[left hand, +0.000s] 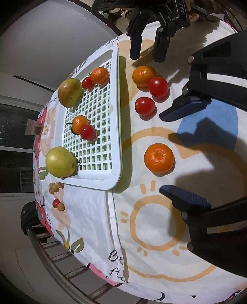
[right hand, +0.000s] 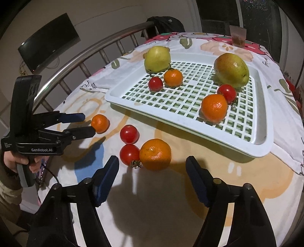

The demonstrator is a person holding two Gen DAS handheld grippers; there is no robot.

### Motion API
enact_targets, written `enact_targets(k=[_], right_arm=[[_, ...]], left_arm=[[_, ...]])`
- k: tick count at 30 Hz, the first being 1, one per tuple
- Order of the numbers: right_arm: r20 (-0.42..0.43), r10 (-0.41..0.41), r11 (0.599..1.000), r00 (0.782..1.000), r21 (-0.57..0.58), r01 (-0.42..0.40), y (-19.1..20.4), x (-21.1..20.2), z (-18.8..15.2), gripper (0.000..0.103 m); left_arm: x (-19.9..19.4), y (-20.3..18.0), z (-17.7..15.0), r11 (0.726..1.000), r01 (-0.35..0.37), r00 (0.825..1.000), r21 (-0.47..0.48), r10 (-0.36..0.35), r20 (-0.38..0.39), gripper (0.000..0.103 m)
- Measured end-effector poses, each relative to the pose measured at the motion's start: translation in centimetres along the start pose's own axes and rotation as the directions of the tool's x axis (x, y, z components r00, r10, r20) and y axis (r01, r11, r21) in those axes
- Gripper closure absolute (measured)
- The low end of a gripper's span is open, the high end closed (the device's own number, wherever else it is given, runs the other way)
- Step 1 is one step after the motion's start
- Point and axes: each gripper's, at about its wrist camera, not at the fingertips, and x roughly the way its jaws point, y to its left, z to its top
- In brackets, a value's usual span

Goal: Organize fruits
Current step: 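Grasp a tangerine with the left tool while the right tool grasps another tangerine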

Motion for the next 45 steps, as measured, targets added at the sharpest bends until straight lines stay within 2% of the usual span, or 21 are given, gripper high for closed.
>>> enact_targets(k=[8, 10, 12, 20, 26, 28, 36, 45], right_arm=[[-0.020, 0.002, 1.000, 1.000, 0.002, -0.002, 0.0, 1.5, 0.2, 0.039], [-0.020, 0.003, 1.000, 1.000, 0.003, -0.003, 0.0, 1.7, 0.4, 0.042], [-0.026, 0.006, 1.000, 1.000, 0.006, -0.006, -0.2, 2.0, 0.5, 0.050], [-0.018, 0.026, 0.999, 1.000, 0.027, -0.025, -0.4, 2.3, 0.7, 0.054], [-0.021, 0.020, 1.000, 1.000, 0.015, -0.020, -0.2, 2.3, 0.7, 0.056], [-0.020, 0.014, 1.000, 1.000, 0.012, -0.013, -0.2, 2.4, 0.7, 0.064], [-0.018, 0.037, 0.999, 0.999, 0.038, -0.037, -0.8, 1.9, 0.1, 0.065], [0.012, 0.067, 0.997, 0.998, 0.036, -0.067, -0.8, -1.0, -1.4, 0.065]], left_arm=[[1.4, 0.4, 0.2, 1.000, -0.007, 1.000, -0.013, 0.007, -0.030, 0.040], [1.6, 0.4, 0.4, 1.000, -0.007, 0.999, -0.016, 0.006, -0.032, 0.044], [1.9, 0.4, 0.5, 1.000, -0.001, 0.999, -0.024, 0.000, -0.039, 0.048], [3.2, 0.6, 0.7, 0.999, -0.006, 0.998, -0.050, 0.003, -0.065, 0.063], [3.3, 0.4, 0.6, 0.999, -0.016, 0.998, -0.049, 0.013, -0.063, 0.063], [3.2, 0.4, 0.5, 0.999, -0.017, 0.998, -0.050, 0.014, -0.063, 0.064], [2.1, -0.5, 0.0, 0.999, -0.001, 0.999, -0.043, -0.001, -0.049, 0.064], [0.1, -2.7, -1.1, 0.999, 0.035, 0.999, -0.002, -0.035, -0.030, 0.064]])
